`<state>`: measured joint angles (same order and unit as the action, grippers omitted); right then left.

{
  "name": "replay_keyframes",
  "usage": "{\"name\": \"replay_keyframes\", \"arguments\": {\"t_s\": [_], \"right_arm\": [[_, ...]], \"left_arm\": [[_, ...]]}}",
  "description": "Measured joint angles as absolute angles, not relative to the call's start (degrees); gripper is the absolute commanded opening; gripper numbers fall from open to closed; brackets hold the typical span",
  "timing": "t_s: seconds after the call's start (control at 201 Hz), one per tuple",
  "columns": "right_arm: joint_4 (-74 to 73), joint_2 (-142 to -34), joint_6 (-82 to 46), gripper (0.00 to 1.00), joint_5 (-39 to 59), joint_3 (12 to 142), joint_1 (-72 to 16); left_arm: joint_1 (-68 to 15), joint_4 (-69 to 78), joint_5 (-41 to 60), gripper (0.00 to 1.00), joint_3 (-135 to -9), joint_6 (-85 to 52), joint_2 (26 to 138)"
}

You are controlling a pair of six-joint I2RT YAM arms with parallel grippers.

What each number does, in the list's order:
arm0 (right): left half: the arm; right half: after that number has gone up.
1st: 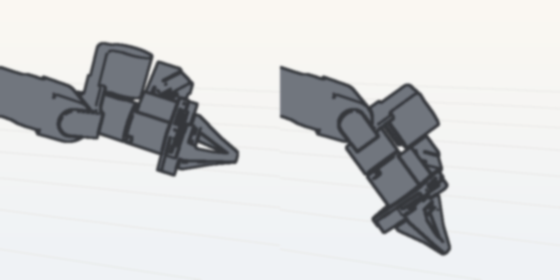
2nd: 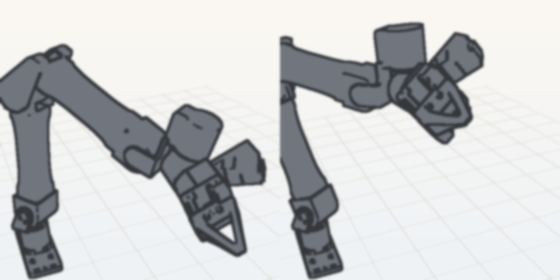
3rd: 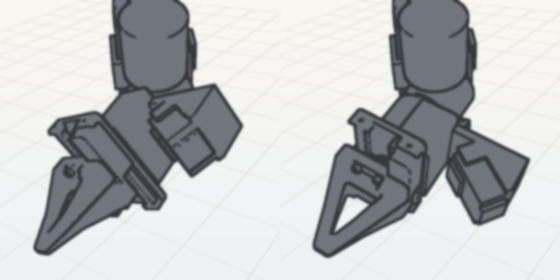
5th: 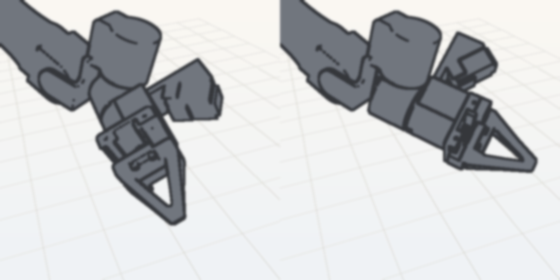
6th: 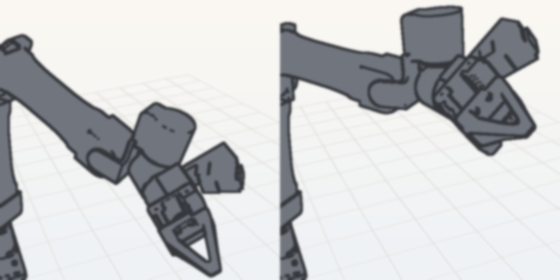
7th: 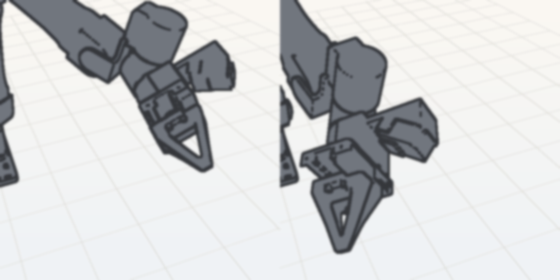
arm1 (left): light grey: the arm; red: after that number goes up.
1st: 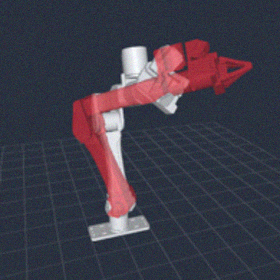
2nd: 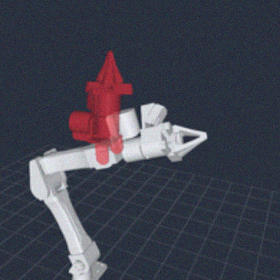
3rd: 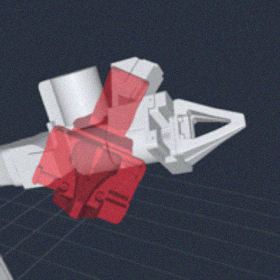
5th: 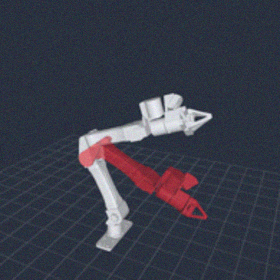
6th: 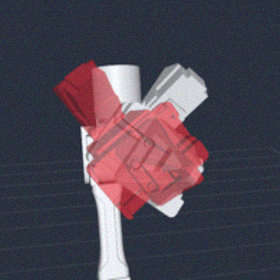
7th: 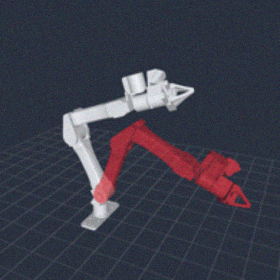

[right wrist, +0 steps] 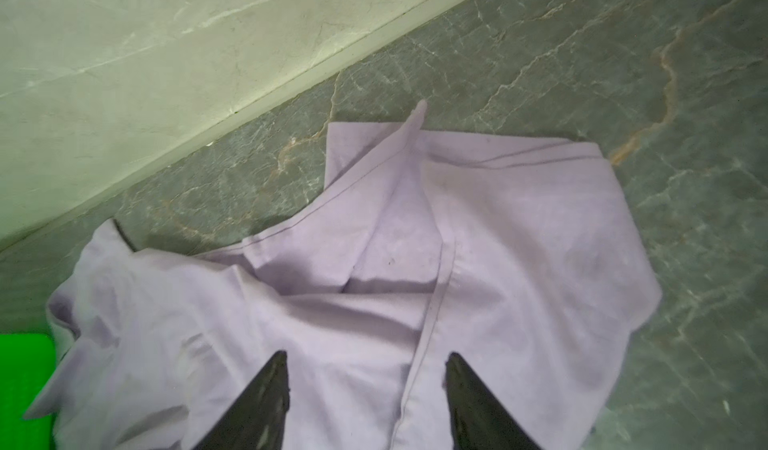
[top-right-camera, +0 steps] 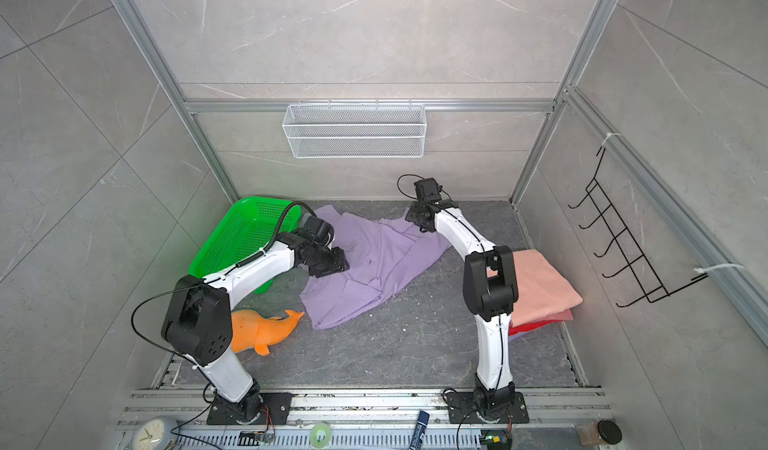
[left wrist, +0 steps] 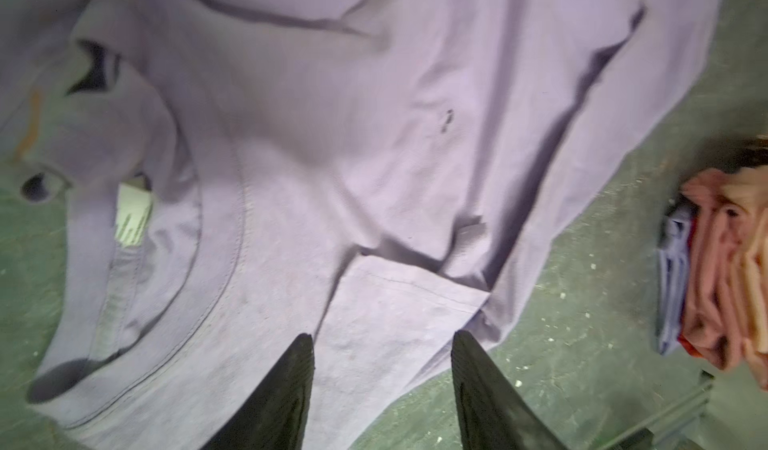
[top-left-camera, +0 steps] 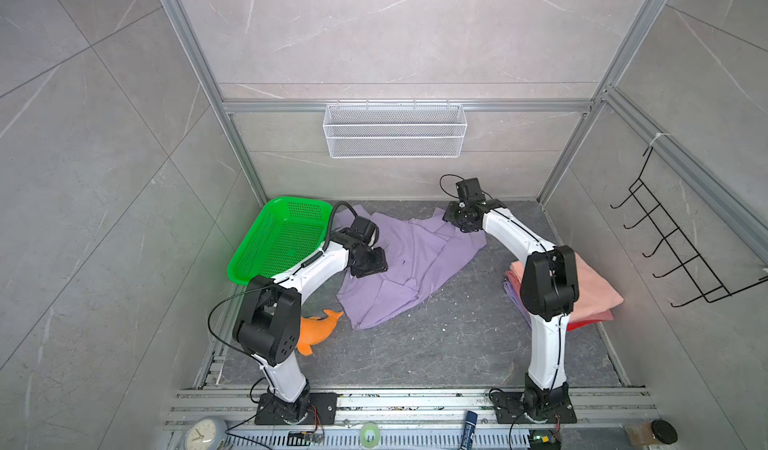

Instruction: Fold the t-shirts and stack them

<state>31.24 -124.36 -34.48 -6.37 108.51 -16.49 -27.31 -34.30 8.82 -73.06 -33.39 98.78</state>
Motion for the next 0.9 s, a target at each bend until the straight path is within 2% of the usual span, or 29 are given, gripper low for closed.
{"name": "replay_keyframes", "arguments": {"t_s": [0.11,0.453,0.712,0.772,0.861,0.901], "right_arm": [[35.3,-131.2,-31.6,0.59,-10.3,116.6,-16.6],[53.8,-154.8,-26.1,0.57,-20.4,152.9,-16.6],[58.7,-157.2,-24.3,0.56,-22.8,154.2,-16.3],[58.8,-157.2,-24.1,0.5,-22.7,153.4,-15.8],[58.9,-157.2,-24.0,0.23,-22.2,153.0,-14.8],[58.9,-157.2,-24.2,0.14,-21.8,152.9,-14.2]], "left_arm": [[-27.2,-34.5,7.6,0.56,-70.8,-34.8,98.5],[-27.4,-34.9,4.9,0.55,-70.8,-36.8,96.5],[-27.4,-36.1,3.3,0.54,-70.9,-38.1,96.5],[-27.4,-36.2,3.1,0.54,-71.2,-38.3,96.4],[-27.6,-36.3,2.8,0.54,-71.3,-38.8,96.2],[-27.7,-36.6,2.6,0.54,-71.3,-39.0,96.1]]}}
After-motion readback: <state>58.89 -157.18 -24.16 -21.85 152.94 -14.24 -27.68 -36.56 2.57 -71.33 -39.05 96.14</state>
